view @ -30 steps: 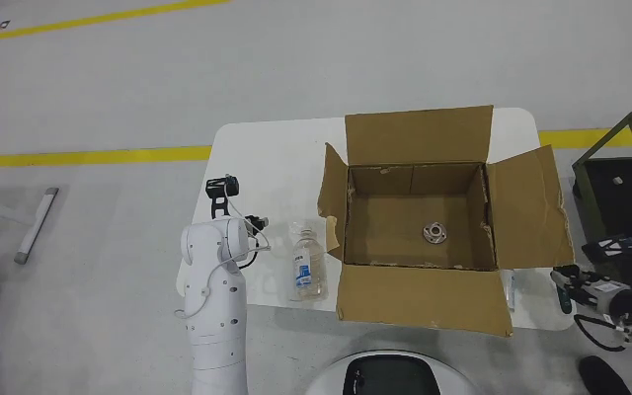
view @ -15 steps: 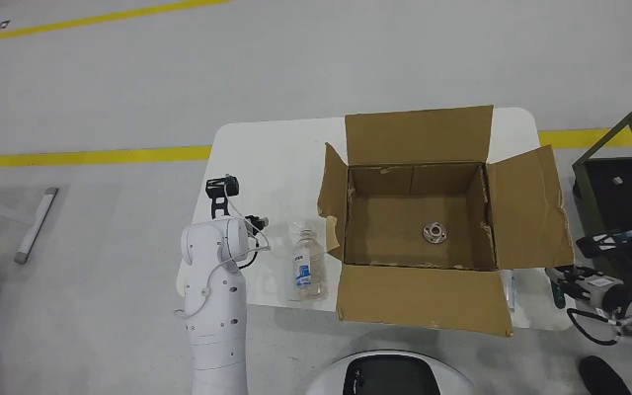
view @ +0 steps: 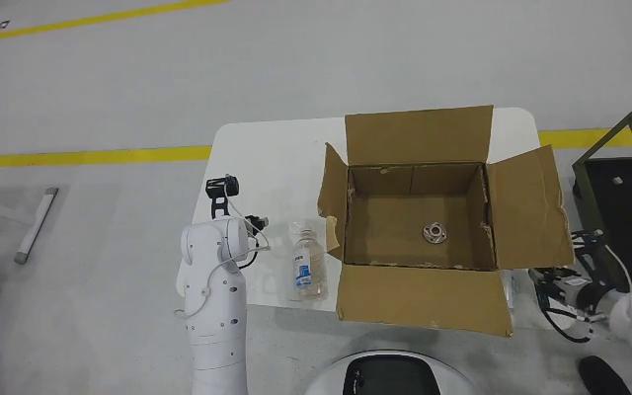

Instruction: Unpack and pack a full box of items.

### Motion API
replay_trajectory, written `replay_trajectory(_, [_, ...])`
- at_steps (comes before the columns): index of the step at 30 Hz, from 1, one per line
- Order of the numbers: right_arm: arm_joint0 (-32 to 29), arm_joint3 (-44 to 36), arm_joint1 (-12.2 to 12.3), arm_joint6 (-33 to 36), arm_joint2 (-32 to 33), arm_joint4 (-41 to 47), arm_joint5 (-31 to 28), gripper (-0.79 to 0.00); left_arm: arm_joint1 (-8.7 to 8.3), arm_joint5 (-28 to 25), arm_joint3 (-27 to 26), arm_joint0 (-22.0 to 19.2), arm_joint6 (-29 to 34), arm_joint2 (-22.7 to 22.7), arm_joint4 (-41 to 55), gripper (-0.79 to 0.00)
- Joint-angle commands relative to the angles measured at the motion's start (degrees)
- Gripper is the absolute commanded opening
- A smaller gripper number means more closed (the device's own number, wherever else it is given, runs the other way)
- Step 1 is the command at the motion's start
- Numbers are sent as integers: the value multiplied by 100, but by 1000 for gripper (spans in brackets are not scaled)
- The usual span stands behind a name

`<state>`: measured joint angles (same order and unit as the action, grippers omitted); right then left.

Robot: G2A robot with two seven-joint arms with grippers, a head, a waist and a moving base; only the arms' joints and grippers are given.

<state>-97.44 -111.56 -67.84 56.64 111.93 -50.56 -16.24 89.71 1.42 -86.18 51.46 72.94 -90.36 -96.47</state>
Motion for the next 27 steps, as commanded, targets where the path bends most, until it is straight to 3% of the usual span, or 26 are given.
replay_trajectory(1, [20,2,7,43,-79,-95,142,-785,0,0,0,0,0,0,0,0])
replay_trajectory(22, [400,445,114,230,-472,-329,640,-785,0,0,0,0,0,0,0,0])
replay_trajectory(24, [416,451,125,254,-498,-332,637,-690,0,0,0,0,0,0,0,0])
replay_trajectory(26, [430,463,135,258,-514,-333,642,-545,0,0,0,0,0,0,0,0])
replay_trajectory(27, [437,473,141,272,-524,-351,639,-533,0,0,0,0,0,0,0,0])
